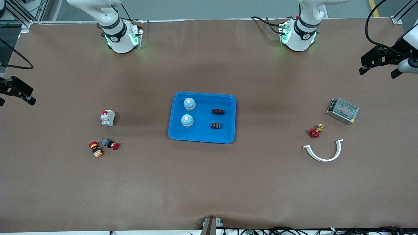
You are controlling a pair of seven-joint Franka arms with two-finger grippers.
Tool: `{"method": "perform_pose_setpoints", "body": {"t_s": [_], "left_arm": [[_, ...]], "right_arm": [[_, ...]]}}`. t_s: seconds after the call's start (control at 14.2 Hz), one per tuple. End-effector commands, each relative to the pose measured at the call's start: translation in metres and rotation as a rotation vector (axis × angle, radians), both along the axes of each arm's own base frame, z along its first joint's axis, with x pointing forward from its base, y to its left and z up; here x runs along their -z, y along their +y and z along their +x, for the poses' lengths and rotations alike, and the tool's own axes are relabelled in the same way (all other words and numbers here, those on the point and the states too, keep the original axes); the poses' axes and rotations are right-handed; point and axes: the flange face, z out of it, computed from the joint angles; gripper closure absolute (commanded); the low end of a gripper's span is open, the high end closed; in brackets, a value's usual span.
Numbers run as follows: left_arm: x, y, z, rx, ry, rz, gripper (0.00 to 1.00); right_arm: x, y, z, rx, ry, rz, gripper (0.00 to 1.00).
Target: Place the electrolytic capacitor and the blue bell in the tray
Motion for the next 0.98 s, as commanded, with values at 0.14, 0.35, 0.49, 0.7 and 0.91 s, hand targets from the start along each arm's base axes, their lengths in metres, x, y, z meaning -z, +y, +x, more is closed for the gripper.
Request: {"method": "perform_pose_setpoints", "body": {"t_s": [0.14, 0.35, 0.49, 0.7, 0.91], "left_arm": [[0.001, 0.004, 0.023, 0.01, 0.023, -0.021, 0.0], [0.004, 0.001, 0.034, 0.011, 0.026, -0.021, 0.0], [0.007, 0.002, 0.036, 0.008, 0.029, -0.019, 0.0], [0.009, 0.01, 0.038, 0.027, 0.031, -0.016, 0.0], [0.013, 0.015, 0.041, 0.043, 0.034, -0.011, 0.0]], "right_arm": [[-0.005, 0.003, 0.002, -0.009, 0.001, 0.003, 0.0], [-0.007, 0.004, 0.001, -0.012, -0.002, 0.003, 0.0], [-0.006, 0.004, 0.0, -0.013, 0.006, 0.003, 0.0], [-0.006, 0.001, -0.001, -0.011, 0.012, 0.003, 0.0], [-0.004, 0.002, 0.0, -0.01, 0.015, 0.004, 0.0]]}}
